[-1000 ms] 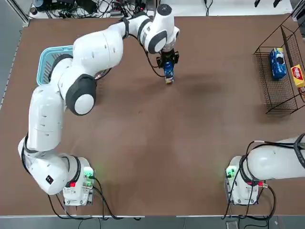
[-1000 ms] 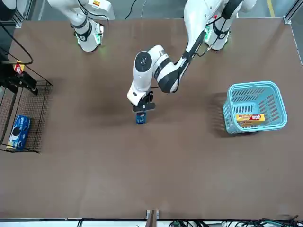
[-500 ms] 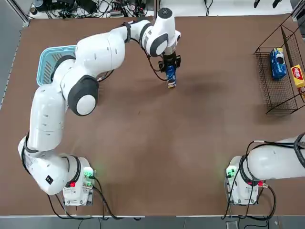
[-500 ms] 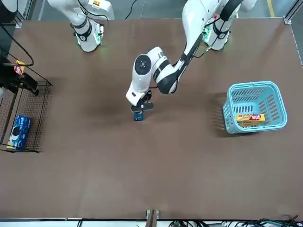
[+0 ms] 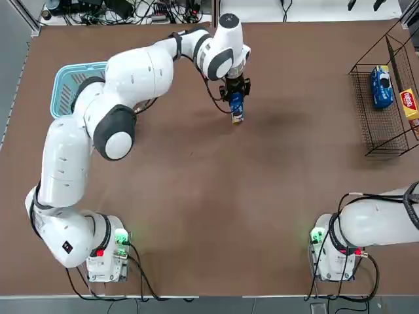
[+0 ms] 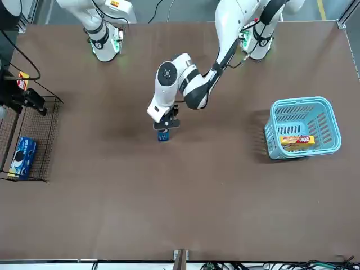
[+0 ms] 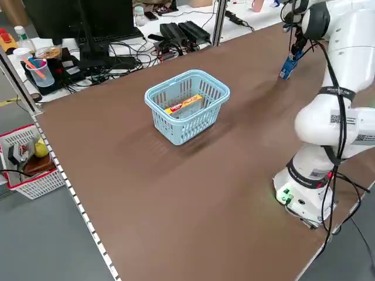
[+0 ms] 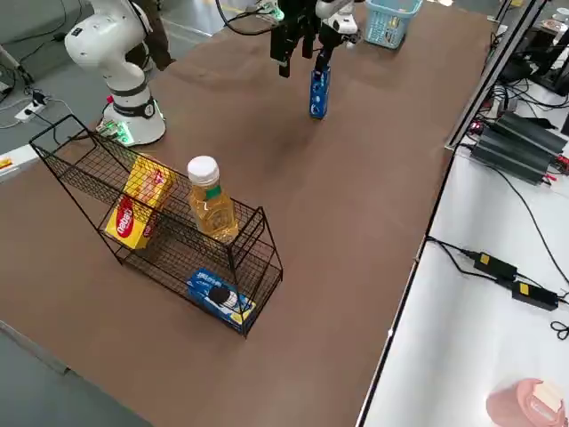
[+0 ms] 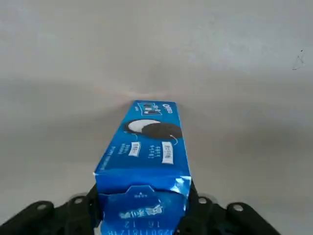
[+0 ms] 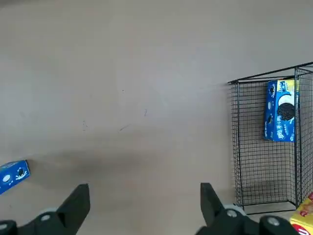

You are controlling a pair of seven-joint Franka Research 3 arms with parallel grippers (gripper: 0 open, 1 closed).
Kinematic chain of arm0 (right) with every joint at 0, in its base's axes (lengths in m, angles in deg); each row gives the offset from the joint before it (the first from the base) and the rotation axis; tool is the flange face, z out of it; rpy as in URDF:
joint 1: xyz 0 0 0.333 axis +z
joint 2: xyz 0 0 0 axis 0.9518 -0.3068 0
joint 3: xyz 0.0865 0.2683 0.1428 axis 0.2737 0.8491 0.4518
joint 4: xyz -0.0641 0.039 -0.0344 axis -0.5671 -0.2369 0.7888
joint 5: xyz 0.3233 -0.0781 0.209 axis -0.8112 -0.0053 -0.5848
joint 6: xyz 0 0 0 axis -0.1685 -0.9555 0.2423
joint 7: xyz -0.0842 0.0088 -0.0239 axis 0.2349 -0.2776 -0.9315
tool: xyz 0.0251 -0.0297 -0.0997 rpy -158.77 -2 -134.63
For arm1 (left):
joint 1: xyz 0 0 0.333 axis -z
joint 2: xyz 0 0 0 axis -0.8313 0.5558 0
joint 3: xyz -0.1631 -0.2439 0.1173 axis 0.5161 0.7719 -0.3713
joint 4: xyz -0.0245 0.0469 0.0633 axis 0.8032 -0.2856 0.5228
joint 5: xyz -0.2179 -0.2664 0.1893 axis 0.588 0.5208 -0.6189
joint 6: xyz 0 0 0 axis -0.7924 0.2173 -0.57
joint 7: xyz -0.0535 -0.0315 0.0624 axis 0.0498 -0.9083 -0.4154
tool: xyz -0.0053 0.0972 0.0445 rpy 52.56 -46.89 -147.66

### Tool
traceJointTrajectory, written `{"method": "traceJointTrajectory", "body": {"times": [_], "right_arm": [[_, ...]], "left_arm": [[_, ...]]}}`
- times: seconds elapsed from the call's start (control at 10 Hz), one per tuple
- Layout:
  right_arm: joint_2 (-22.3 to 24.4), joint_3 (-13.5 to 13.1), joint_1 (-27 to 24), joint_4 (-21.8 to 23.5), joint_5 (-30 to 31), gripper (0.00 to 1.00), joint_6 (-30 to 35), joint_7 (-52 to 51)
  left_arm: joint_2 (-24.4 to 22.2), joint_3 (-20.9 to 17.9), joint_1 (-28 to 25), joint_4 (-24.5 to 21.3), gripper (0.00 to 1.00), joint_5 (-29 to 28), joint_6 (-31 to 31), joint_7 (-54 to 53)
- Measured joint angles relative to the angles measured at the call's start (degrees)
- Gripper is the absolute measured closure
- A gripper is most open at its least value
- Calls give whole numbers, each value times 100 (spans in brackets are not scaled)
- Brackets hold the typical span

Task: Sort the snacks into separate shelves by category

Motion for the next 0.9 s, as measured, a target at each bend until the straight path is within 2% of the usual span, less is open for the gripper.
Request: {"method": "traceJointTrajectory", "body": {"times": [0.3, 0.5, 0.9], "right_arm": [[-9, 19, 3, 0, -14, 0, 5, 0], [-16, 42, 15, 0, -28, 0, 19, 0], [-18, 53, 37, 0, -34, 0, 35, 0]], "left_arm": [[1, 2, 1, 1, 13, 0, 0, 0], [-2, 3, 1, 27, 7, 0, 0, 0], [-210, 0, -16, 138, 5, 0, 99, 48]]}}
